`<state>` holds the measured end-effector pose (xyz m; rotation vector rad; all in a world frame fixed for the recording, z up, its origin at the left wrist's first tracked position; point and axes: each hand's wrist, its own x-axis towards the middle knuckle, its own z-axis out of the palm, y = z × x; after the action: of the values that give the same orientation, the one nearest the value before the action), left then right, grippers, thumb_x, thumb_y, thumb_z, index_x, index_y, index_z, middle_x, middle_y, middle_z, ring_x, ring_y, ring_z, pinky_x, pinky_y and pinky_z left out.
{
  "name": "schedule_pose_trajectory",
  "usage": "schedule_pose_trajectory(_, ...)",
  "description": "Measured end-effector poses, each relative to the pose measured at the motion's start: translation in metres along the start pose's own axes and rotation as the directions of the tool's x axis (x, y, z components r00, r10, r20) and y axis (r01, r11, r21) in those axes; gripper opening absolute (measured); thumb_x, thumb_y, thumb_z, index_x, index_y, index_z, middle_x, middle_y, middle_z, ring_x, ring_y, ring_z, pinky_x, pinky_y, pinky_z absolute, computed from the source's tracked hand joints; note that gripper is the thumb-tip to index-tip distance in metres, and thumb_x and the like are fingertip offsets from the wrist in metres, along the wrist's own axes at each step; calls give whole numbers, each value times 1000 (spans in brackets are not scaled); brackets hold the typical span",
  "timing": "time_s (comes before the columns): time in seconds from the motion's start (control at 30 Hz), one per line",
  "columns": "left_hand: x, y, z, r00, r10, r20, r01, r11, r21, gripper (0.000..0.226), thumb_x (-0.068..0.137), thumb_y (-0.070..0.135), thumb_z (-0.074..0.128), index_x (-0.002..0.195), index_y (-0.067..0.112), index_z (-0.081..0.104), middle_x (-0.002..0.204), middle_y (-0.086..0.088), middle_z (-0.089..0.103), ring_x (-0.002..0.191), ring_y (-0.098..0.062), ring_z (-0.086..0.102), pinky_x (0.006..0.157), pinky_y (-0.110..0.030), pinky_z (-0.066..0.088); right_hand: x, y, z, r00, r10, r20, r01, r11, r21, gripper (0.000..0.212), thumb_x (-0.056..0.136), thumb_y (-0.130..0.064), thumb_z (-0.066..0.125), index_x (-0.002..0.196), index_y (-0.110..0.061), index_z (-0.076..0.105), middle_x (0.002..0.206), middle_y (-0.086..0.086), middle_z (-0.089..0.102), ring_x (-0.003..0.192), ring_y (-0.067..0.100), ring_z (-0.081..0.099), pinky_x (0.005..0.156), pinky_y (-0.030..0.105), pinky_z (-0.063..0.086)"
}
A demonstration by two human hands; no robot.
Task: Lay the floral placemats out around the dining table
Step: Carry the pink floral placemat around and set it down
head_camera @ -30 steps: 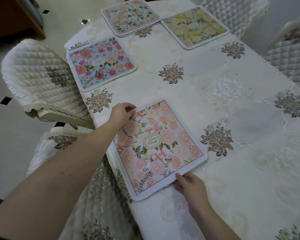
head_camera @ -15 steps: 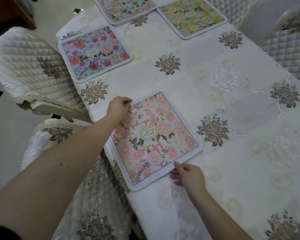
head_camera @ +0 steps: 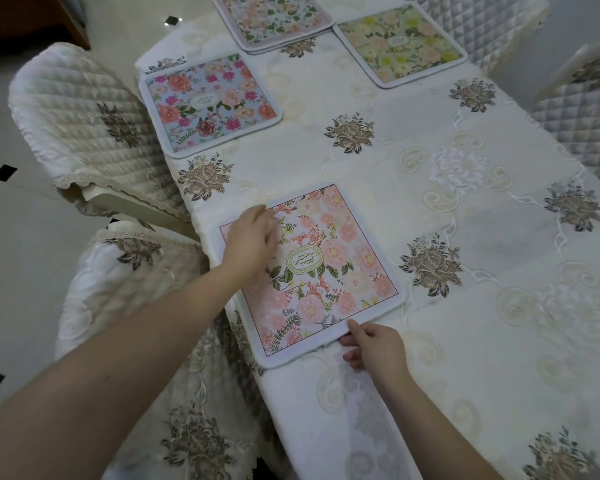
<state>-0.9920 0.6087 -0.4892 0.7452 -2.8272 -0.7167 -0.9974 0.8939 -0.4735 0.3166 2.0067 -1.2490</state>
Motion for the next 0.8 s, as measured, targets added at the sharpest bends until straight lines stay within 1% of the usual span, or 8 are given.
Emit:
schedule_pose_trajectory(0.13, -48, 12, 19, 996, -11, 84, 5, 997, 82, 53, 101, 28, 39, 152, 15, 32, 161, -7, 26, 149, -25, 17, 122, -47, 9, -3, 0, 1, 1000, -10, -16, 10, 1000, 0, 32, 96, -23, 62, 79, 4, 69, 68, 11, 72, 49, 19, 65, 45, 27, 52)
schedule_pose_trajectory(0.27, -91, 16, 38, 993, -55, 108, 40, 989, 142, 59, 104, 42, 23, 157, 20, 14, 165, -2, 6, 152, -19, -3, 121, -40, -9, -5, -1, 0, 999, -37, -39, 35, 998, -59, 34, 96, -22, 61, 77, 5, 67, 66, 12, 71, 49, 20, 66, 42, 26, 49)
schedule_pose_trajectory(0.43, -118, 18, 47, 993, -60, 103, 38, 977, 209, 63, 100, 48, 17, 157, 19, 17, 165, -4, 4, 152, -22, -1, 120, -40, -12, -2, -1, -5, 998, -55, -6, 54, 984, -169, 36, 97, -25, 59, 73, 0, 66, 59, 8, 68, 46, 20, 64, 43, 27, 48)
schedule_pose_trajectory(0.53, -123, 21, 50, 991, -83, 109, 56, 971, 234, 62, 101, 49, 15, 157, 23, 10, 165, -1, -1, 152, -19, -7, 120, -39, -12, 0, -2, -12, 986, -167, 14, 157, 888, -433, 44, 98, -35, 54, 67, -5, 65, 55, 6, 66, 45, 19, 62, 49, 29, 51)
schedule_pose_trajectory(0.6, -125, 24, 51, 989, -108, 97, 81, 966, 247, 62, 101, 49, 13, 158, 24, 8, 165, 1, -3, 151, -17, -10, 120, -38, -13, 2, -5, -17, 937, -348, 16, 288, 749, -596, 50, 99, -41, 48, 65, -5, 60, 55, 6, 63, 52, 22, 61, 56, 34, 49)
schedule_pose_trajectory(0.7, -131, 35, 56, 985, -164, 55, 146, 960, 240, 61, 102, 48, 14, 158, 24, 8, 165, 1, -1, 151, -15, -9, 121, -40, -9, 8, -14, -20, 850, -520, 84, 466, 670, -578, 42, 100, -36, 45, 70, -8, 53, 61, 4, 56, 59, 23, 54, 51, 32, 37)
schedule_pose_trajectory(0.77, -134, 44, 61, 978, -205, 35, 192, 953, 234, 62, 101, 49, 13, 158, 24, 6, 165, 0, -1, 151, -15, -7, 122, -41, -7, 16, -23, -18, 767, -616, 180, 599, 586, -546, 26, 101, -27, 46, 85, -13, 61, 79, -2, 60, 74, 16, 55, 58, 23, 37)
schedule_pose_trajectory(0.8, -135, 49, 63, 975, -222, 32, 209, 952, 226, 63, 101, 50, 11, 158, 25, 5, 165, 1, -2, 151, -15, -7, 122, -41, -7, 22, -26, -15, 708, -669, 227, 663, 520, -538, 22, 101, -23, 46, 100, -13, 65, 92, -2, 63, 86, 15, 56, 68, 21, 39)
